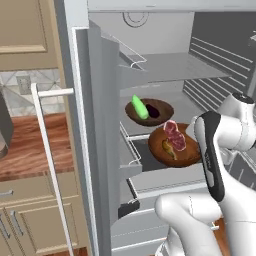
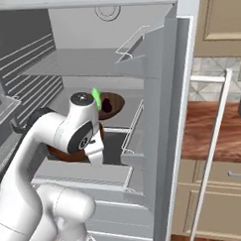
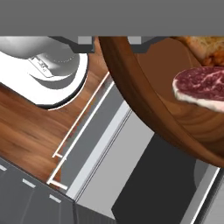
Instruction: Place the bowl with the corn and eggplant on the second highest shelf of the fridge. Place the bowl with the chicken drumstick and steak on the top shelf of the fridge.
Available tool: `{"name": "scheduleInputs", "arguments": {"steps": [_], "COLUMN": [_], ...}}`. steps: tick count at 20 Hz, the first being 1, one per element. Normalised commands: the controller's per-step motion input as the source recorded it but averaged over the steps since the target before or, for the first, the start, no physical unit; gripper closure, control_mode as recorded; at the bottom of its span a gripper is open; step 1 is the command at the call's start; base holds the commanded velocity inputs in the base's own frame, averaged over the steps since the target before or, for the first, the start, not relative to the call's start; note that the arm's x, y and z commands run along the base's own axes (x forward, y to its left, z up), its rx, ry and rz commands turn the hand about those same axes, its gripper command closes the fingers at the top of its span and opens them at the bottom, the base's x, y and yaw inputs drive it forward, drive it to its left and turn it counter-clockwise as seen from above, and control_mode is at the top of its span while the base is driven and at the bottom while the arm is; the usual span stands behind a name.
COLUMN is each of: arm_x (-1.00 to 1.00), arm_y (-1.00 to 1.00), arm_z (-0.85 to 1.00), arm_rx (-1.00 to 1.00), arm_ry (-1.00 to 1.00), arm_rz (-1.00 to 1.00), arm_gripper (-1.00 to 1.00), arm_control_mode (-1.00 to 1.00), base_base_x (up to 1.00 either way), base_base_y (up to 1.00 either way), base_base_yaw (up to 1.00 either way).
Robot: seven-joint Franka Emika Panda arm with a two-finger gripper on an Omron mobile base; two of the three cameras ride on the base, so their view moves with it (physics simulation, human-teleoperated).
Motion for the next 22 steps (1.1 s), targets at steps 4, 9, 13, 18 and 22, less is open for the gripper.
{"name": "scheduleInputs", "arguments": {"steps": [4,9,13,18,22], "arm_x": [0.0,-0.44,-0.43,-0.07,0.04], "arm_y": [0.0,0.13,0.23,0.32,0.21], "arm_z": [0.0,0.42,0.93,1.0,1.0], "arm_rx": [0.0,0.0,0.0,0.0,0.12], "arm_ry": [0.0,-0.1,-0.26,-0.17,-0.02], "arm_rz": [0.0,-0.11,-0.14,-0.14,-0.11], "arm_gripper": [1.0,1.0,1.0,1.0,1.0], "arm_control_mode": [1.0,-1.0,-1.0,-1.0,-1.0], "base_base_x": [0.3,-0.03,0.0,0.0,0.0], "base_base_y": [0.23,0.05,0.0,0.0,0.0], "base_base_yaw": [-0.12,-0.02,0.0,0.0,0.0]}}
